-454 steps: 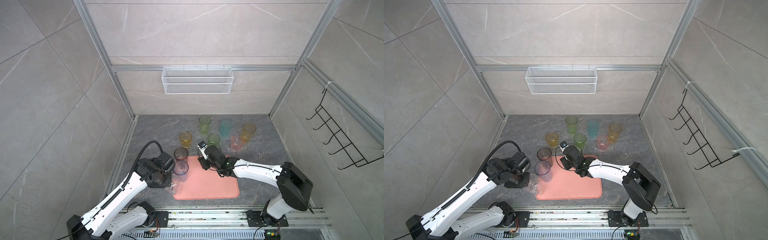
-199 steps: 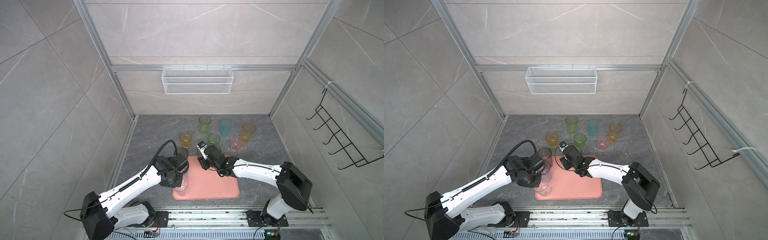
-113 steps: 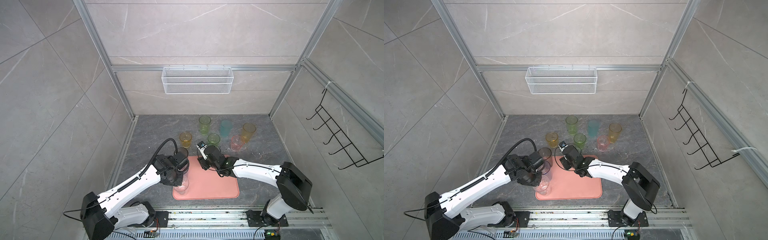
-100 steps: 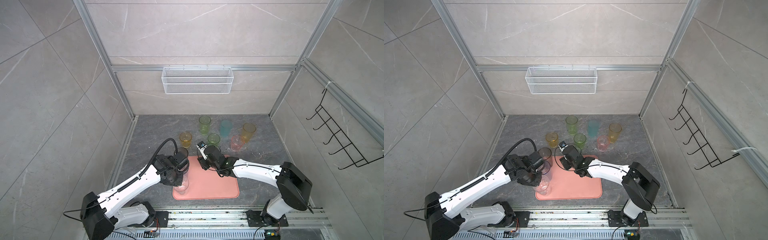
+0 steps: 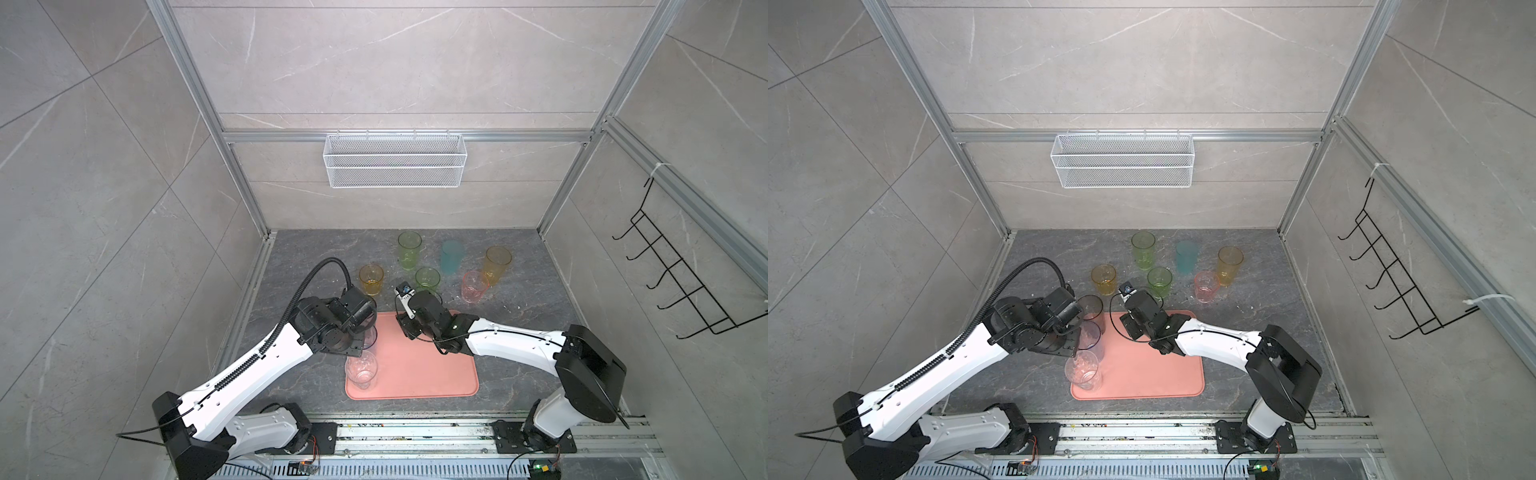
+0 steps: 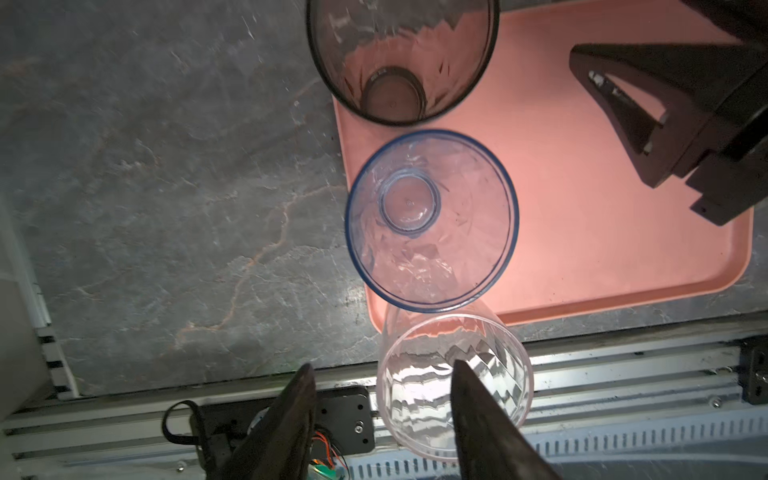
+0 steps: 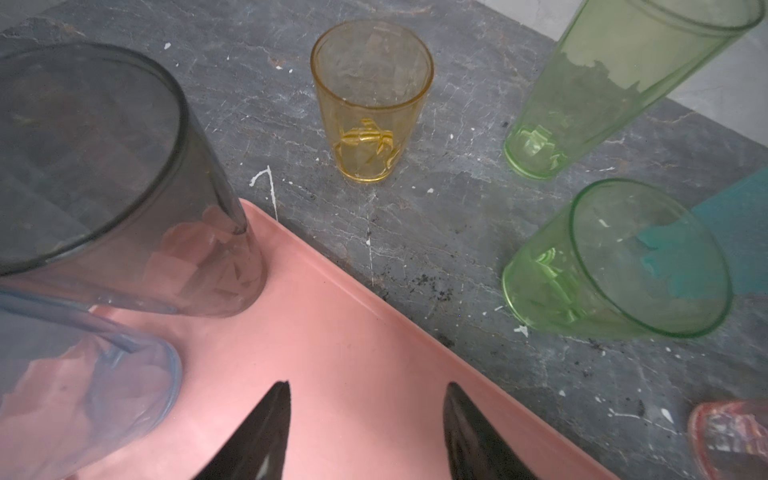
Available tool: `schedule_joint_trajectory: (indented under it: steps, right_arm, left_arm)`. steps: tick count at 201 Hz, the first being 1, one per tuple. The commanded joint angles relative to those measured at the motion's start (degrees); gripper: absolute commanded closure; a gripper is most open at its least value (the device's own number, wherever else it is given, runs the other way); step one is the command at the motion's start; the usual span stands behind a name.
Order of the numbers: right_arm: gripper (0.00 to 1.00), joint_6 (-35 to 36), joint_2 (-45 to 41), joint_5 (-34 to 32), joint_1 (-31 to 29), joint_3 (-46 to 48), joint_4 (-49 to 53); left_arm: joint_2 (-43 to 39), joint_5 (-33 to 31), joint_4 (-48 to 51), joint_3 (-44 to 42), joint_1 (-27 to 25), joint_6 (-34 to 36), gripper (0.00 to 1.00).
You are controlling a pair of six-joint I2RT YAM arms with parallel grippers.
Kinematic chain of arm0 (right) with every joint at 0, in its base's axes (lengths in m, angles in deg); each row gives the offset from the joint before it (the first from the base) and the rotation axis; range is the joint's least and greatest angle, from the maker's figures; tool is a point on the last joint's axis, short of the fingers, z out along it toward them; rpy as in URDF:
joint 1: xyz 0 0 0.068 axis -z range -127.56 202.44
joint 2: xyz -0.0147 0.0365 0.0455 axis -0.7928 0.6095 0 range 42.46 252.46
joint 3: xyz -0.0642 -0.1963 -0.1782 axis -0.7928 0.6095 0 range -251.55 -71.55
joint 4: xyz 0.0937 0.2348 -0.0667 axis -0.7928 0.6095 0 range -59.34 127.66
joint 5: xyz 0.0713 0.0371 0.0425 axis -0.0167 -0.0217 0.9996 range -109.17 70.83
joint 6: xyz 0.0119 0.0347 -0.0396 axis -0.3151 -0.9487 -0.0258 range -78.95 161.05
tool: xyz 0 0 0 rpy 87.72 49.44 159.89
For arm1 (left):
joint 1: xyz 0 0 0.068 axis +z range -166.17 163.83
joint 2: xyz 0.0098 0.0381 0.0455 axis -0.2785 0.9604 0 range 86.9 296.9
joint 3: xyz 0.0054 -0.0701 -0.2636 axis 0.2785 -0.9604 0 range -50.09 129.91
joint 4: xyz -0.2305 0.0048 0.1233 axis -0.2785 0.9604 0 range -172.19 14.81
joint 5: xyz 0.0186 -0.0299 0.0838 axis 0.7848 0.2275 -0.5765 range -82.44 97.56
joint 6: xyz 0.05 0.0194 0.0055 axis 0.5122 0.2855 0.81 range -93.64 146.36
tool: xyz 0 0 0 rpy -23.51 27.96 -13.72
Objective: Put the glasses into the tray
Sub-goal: 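Open the left gripper and raise it while the right gripper lifts off the tray, then move the right gripper over the light green cup farthest from the robot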
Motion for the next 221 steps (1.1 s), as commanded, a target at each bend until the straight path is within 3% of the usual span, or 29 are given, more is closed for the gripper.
schedule_joint_trajectory:
  steps: [1, 30, 61, 95, 130, 185, 221]
  right_arm:
    - [0.38, 1.2, -4.8, -3.6, -0.3, 1.4, 0.1]
    - [0.36, 1.8, -7.2, -6.5, -0.3, -0.2, 3.4]
    - [0.34, 1.5, -9.1, -10.0, -0.2, -3.3, 9.2]
    - [0.26, 1.1, -9.4, -13.9, -0.1, -8.3, 14.7]
    - [0.12, 0.8, -6.3, -20.0, 0.8, -16.9, 20.5]
    - [0.09, -1.8, 0.9, -20.4, 4.4, -31.5, 25.5]
    - [0.09, -7.5, 5.0, -14.1, 9.7, -39.4, 28.0]
  left_arm:
    - [-0.1, -8.1, 4.3, 4.9, 0.0, 1.9, 0.39]
    - [0.2, -17.0, 5.2, 9.4, 0.4, 4.7, 0.25]
    - [-2.0, -25.2, 1.1, 10.1, 2.2, 9.5, 0.01]
    - [-6.0, -22.9, -8.7, 5.9, 14.2, 18.5, 0.0]
    - [-8.0, -15.2, -18.7, 1.3, 27.1, 25.8, 0.0]
    - [-3.3, -13.5, -23.4, -0.8, 30.7, 31.0, 0.0]
    - [-4.2, -10.2, -28.7, -6.4, 30.8, 26.4, 0.0]
